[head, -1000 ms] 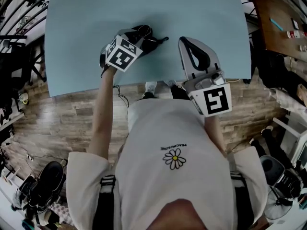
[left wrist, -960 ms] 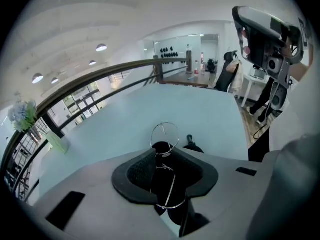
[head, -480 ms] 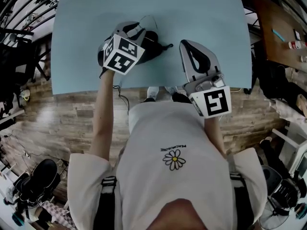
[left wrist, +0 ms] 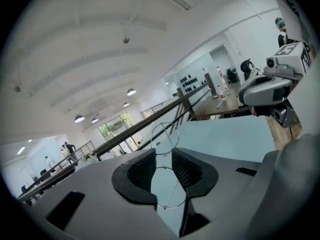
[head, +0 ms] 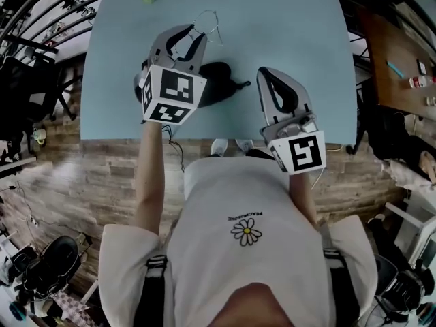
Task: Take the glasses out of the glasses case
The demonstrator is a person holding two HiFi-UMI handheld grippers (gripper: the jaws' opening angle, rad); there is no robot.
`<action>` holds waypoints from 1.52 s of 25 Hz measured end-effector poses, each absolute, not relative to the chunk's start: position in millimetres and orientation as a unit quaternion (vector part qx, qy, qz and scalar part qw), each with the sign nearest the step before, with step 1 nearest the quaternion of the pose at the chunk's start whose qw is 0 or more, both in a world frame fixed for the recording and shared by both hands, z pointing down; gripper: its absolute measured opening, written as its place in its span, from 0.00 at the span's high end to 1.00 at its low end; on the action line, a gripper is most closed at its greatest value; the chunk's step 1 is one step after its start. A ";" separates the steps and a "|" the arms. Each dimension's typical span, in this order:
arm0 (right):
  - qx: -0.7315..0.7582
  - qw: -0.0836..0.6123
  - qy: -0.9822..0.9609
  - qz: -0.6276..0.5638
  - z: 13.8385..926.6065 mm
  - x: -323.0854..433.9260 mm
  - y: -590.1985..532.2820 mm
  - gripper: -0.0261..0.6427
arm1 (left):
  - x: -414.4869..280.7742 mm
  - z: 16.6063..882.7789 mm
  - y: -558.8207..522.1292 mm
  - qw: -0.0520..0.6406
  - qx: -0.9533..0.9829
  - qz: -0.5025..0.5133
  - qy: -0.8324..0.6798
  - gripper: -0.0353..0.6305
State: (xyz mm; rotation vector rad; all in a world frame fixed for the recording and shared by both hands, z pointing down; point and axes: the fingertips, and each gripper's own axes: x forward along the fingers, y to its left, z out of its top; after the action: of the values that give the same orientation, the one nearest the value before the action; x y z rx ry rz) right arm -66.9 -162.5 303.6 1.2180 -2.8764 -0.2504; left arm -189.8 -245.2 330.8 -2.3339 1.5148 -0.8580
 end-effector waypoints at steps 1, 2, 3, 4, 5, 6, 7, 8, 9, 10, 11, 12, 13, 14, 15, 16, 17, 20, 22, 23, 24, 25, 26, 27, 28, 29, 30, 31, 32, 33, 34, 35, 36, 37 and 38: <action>0.388 0.004 -0.918 -0.081 303.4 -67.3 -163.0 0.95 | -191.6 320.9 -243.2 0.123 -0.793 -0.282 0.526 0.78; 0.387 0.003 -0.918 -0.082 302.4 -68.2 -163.5 0.95 | -193.7 311.1 -241.2 0.132 -0.788 -0.271 0.536 0.78; 0.387 0.001 -0.919 -0.083 300.9 -69.3 -164.2 0.95 | -196.0 301.7 -239.2 0.140 -0.784 -0.260 0.546 0.78; 0.386 -0.001 -0.919 -0.084 299.5 -70.3 -165.1 0.95 | -198.3 293.2 -237.2 0.148 -0.780 -0.250 0.555 0.78; 0.385 -0.003 -0.919 -0.085 298.4 -71.3 -165.8 0.95 | -200.4 285.6 -235.1 0.153 -0.775 -0.239 0.564 0.78; 0.384 -0.004 -0.920 -0.086 297.6 -72.3 -166.4 0.95 | -202.4 278.9 -232.7 0.158 -0.771 -0.228 0.573 0.78; 0.383 -0.005 -0.920 -0.086 297.2 -73.3 -167.0 0.95 | -204.2 272.6 -230.0 0.163 -0.767 -0.216 0.582 0.78; 0.382 -0.005 -0.920 -0.087 296.9 -74.2 -167.5 0.95 | -205.6 266.0 -227.4 0.169 -0.763 -0.205 0.590 0.78; 0.381 -0.006 -0.920 -0.087 296.5 -74.9 -168.3 0.95 | -206.6 259.2 -225.2 0.178 -0.758 -0.194 0.597 0.78; 0.381 -0.008 -0.920 -0.088 295.8 -75.6 -169.1 0.95 | -207.8 253.0 -223.1 0.187 -0.752 -0.183 0.605 0.78; 0.381 -0.011 -0.920 -0.088 294.3 -76.3 -170.0 0.95 | -209.3 247.8 -221.3 0.196 -0.745 -0.172 0.614 0.78; 0.381 -0.018 -0.920 -0.089 291.8 -77.2 -170.7 0.95 | -211.1 242.8 -219.5 0.207 -0.737 -0.162 0.622 0.78; 0.380 -0.024 -0.920 -0.088 289.1 -78.2 -170.9 0.95 | -213.0 237.9 -217.5 0.218 -0.729 -0.151 0.631 0.78; 0.379 -0.029 -0.921 -0.088 286.6 -79.4 -170.8 0.95 | -215.0 233.6 -215.0 0.226 -0.722 -0.138 0.639 0.78; 0.378 -0.035 -0.921 -0.088 283.9 -80.7 -170.7 0.95 | -217.2 230.2 -212.5 0.231 -0.716 -0.126 0.646 0.78; 0.377 -0.039 -0.921 -0.088 281.2 -82.0 -170.9 0.95 | -219.1 227.9 -210.1 0.235 -0.711 -0.117 0.652 0.78; 0.377 -0.043 -0.921 -0.089 279.1 -82.9 -171.5 0.95 | -220.7 226.2 -208.1 0.241 -0.707 -0.112 0.655 0.78; 0.377 -0.046 -0.920 -0.094 276.2 -83.9 -174.1 0.95 | -225.7 222.1 -201.0 0.250 -0.695 -0.089 0.668 0.78; 0.379 -0.041 -0.919 -0.098 277.3 -83.1 -175.8 0.95 | -230.7 220.9 -193.8 0.218 -0.687 -0.027 0.693 0.78; 0.380 -0.038 -0.919 -0.099 278.1 -82.3 -176.6 0.95 | -232.9 221.0 -190.0 0.202 -0.681 0.001 0.704 0.78; 0.382 -0.039 -0.918 -0.099 277.6 -81.8 -177.2 0.95 | -234.6 221.4 -186.2 0.193 -0.675 0.016 0.712 0.78; 0.383 -0.043 -0.918 -0.098 275.9 -81.8 -177.5 0.95 | -235.8 222.0 -182.6 0.191 -0.670 0.023 0.717 0.78; 0.384 -0.046 -0.917 -0.098 274.3 -81.8 -177.7 0.95 | -237.0 222.5 -179.1 0.193 -0.666 0.025 0.720 0.78; 0.385 -0.045 -0.916 -0.099 273.9 -81.6 -178.1 0.95 | -238.7 223.1 -175.8 0.196 -0.661 0.026 0.724 0.78; 0.386 -0.044 -0.916 -0.101 273.6 -81.3 -178.5 0.95 | -240.5 224.2 -172.7 0.199 -0.656 0.027 0.728 0.78; 0.388 -0.046 -0.915 -0.101 272.9 -80.9 -178.7 0.95 | -242.2 226.1 -169.9 0.199 -0.652 0.027 0.731 0.78; 0.389 -0.046 -0.914 -0.102 272.5 -80.3 -179.0 0.95 | -243.5 228.9 -167.5 0.196 -0.650 0.028 0.733 0.78; 0.390 -0.044 -0.914 -0.104 273.1 -79.4 -179.2 0.95 | -244.2 231.9 -165.7 0.192 -0.652 0.030 0.733 0.78; 0.391 -0.042 -0.913 -0.105 273.5 -78.6 -179.4 0.95 | -244.6 234.5 -164.1 0.187 -0.654 0.033 0.732 0.78; 0.393 -0.042 -0.913 -0.105 273.4 -78.1 -179.4 0.95 | -244.9 236.6 -162.3 0.183 -0.656 0.038 0.731 0.78; 0.393 -0.043 -0.912 -0.105 273.0 -77.9 -179.3 0.95 | -245.3 238.2 -160.3 0.182 -0.657 0.041 0.731 0.78; 0.394 -0.044 -0.912 -0.105 272.8 -77.8 -179.2 0.95 | -245.7 239.4 -158.4 0.182 -0.656 0.042 0.731 0.78; 0.394 -0.043 -0.912 -0.105 273.0 -77.6 -179.0 0.95 | -245.9 240.3 -156.8 0.183 -0.655 0.041 0.732 0.78; 0.395 -0.041 -0.912 -0.106 273.6 -77.5 -178.8 0.95 | -245.9 240.7 -155.6 0.185 -0.654 0.040 0.732 0.78; 0.395 -0.039 -0.912 -0.107 274.5 -77.4 -178.3 0.95 | -245.9 240.6 -154.6 0.186 -0.654 0.039 0.732 0.78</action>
State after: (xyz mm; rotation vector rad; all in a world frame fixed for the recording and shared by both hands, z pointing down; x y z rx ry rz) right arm -77.4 -178.3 274.5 1.2726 -2.9367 -0.3434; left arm -245.9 -154.6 240.6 -1.8414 2.0617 0.1105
